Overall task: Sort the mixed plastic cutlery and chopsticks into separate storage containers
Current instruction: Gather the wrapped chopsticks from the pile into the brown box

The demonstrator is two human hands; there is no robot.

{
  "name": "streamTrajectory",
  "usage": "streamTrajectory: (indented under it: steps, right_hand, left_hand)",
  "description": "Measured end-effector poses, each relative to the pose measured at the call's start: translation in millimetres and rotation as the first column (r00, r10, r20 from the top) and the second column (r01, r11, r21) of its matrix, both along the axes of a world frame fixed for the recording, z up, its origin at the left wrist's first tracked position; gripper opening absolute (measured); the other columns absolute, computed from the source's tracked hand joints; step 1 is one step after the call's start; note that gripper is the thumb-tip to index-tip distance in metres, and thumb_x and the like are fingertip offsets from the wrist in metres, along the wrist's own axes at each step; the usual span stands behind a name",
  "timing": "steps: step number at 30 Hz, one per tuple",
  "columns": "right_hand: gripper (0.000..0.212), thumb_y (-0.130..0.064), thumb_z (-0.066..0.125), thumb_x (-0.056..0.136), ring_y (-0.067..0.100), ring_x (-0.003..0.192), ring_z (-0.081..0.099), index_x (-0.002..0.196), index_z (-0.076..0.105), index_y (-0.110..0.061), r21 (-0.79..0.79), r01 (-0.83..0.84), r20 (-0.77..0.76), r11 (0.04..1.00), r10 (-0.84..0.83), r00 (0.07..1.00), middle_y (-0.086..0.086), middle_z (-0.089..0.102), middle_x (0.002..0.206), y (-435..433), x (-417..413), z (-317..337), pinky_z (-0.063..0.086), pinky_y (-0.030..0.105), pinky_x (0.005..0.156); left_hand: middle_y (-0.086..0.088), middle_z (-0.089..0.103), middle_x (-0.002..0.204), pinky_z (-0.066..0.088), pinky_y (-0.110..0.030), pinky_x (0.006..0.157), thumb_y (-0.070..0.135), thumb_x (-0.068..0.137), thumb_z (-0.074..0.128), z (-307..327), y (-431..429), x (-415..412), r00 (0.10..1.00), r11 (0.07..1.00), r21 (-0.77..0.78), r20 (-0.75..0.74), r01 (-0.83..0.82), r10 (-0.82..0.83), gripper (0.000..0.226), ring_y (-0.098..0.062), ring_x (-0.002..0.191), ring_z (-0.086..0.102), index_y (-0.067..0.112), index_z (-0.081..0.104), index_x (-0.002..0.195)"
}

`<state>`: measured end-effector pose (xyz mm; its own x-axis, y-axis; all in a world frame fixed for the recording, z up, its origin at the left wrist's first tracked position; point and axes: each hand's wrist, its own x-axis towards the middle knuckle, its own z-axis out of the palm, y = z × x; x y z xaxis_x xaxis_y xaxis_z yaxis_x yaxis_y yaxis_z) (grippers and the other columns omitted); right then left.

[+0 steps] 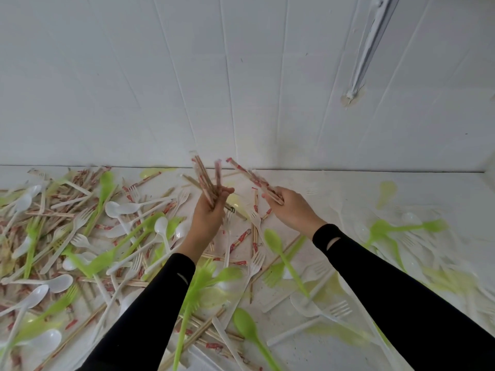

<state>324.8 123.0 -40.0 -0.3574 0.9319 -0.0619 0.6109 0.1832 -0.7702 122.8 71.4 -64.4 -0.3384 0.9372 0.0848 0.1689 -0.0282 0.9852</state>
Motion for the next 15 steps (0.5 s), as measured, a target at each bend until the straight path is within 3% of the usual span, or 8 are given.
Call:
streamTrajectory:
  steps: [1, 3, 6, 9, 11, 13, 15]
  right_hand:
    - [0.017, -0.034, 0.049, 0.100, 0.016, 0.070, 0.060, 0.096, 0.061, -0.023, 0.010, -0.023, 0.087, 1.000, 0.022, 0.996, -0.006, 0.064, 0.080, 3.3, 0.4, -3.2, 0.045, 0.034, 0.064]
    - [0.020, -0.024, 0.046, 0.100, 0.022, 0.086, 0.062, 0.112, 0.062, -0.024, -0.007, -0.107, 0.207, 0.994, 0.106, 0.973, -0.004, 0.065, 0.096, 9.1, 1.6, -9.7, 0.046, 0.036, 0.072]
    - [0.044, -0.010, 0.045, 0.095, 0.021, 0.113, 0.055, 0.137, 0.052, -0.021, -0.011, -0.298, 0.373, 0.955, 0.280, 0.884, -0.003, 0.049, 0.127, 15.4, -1.1, -17.5, 0.045, 0.032, 0.083]
    - [0.063, -0.008, 0.048, 0.090, 0.016, 0.131, 0.036, 0.148, 0.041, -0.031, 0.022, -0.479, 0.499, 0.878, 0.405, 0.766, -0.011, 0.030, 0.155, 15.4, -9.1, -25.5, 0.041, 0.032, 0.096]
    - [0.066, -0.005, 0.045, 0.092, 0.017, 0.139, 0.025, 0.153, 0.031, -0.030, 0.000, -0.559, 0.569, 0.829, 0.459, 0.682, -0.011, 0.025, 0.159, 15.2, -11.3, -29.0, 0.030, 0.035, 0.110]
    - [0.068, -0.003, 0.046, 0.094, 0.021, 0.142, 0.023, 0.155, 0.025, -0.024, 0.018, -0.577, 0.635, 0.816, 0.436, 0.637, -0.005, 0.028, 0.158, 17.4, -8.4, -30.8, 0.027, 0.036, 0.113]
    - [0.065, -0.006, 0.048, 0.095, 0.024, 0.138, 0.027, 0.154, 0.025, -0.020, 0.072, -0.604, 0.708, 0.794, 0.386, 0.591, 0.001, 0.033, 0.151, 19.0, -0.7, -34.0, 0.031, 0.035, 0.110]
  left_hand:
    - [0.001, 0.073, 0.103, 0.053, -0.031, 0.095, 0.019, 0.103, 0.049, 3.8, 2.0, -1.6, 0.999, 0.999, 0.033, 0.033, -0.033, 0.032, 0.013, -0.012, 0.105, 0.068, 0.014, 0.061, 0.104]
    - [0.004, 0.073, 0.091, 0.055, -0.025, 0.078, 0.024, 0.104, 0.045, 16.7, 8.5, -6.3, 0.990, 0.987, 0.110, 0.079, -0.121, 0.113, 0.020, -0.013, 0.091, 0.070, 0.007, 0.057, 0.107]
    - [0.004, 0.057, 0.068, 0.049, -0.028, 0.056, 0.028, 0.104, 0.046, 40.0, 25.4, -17.2, 0.965, 0.960, 0.192, 0.206, -0.203, 0.162, 0.016, -0.015, 0.062, 0.057, 0.014, 0.050, 0.097]
    - [0.005, 0.040, 0.057, 0.035, -0.026, 0.049, 0.032, 0.100, 0.056, 62.1, 41.0, -21.3, 0.923, 0.953, 0.195, 0.355, -0.232, 0.152, 0.029, -0.010, 0.049, 0.037, 0.017, 0.045, 0.078]
    - [0.004, 0.043, 0.054, 0.036, -0.025, 0.049, 0.038, 0.099, 0.054, 70.7, 50.7, -22.6, 0.865, 0.947, 0.176, 0.476, -0.270, 0.158, 0.039, -0.011, 0.048, 0.039, 0.016, 0.046, 0.068]
    - [0.002, 0.056, 0.062, 0.045, -0.025, 0.054, 0.039, 0.101, 0.050, 69.1, 60.8, -27.3, 0.886, 0.944, 0.179, 0.429, -0.276, 0.177, 0.039, -0.012, 0.053, 0.051, 0.013, 0.058, 0.074]
    - [0.004, 0.066, 0.077, 0.048, -0.026, 0.059, 0.035, 0.102, 0.049, 57.0, 71.1, -37.1, 0.969, 0.962, 0.156, 0.135, -0.225, 0.205, 0.030, -0.010, 0.061, 0.056, 0.014, 0.067, 0.090]
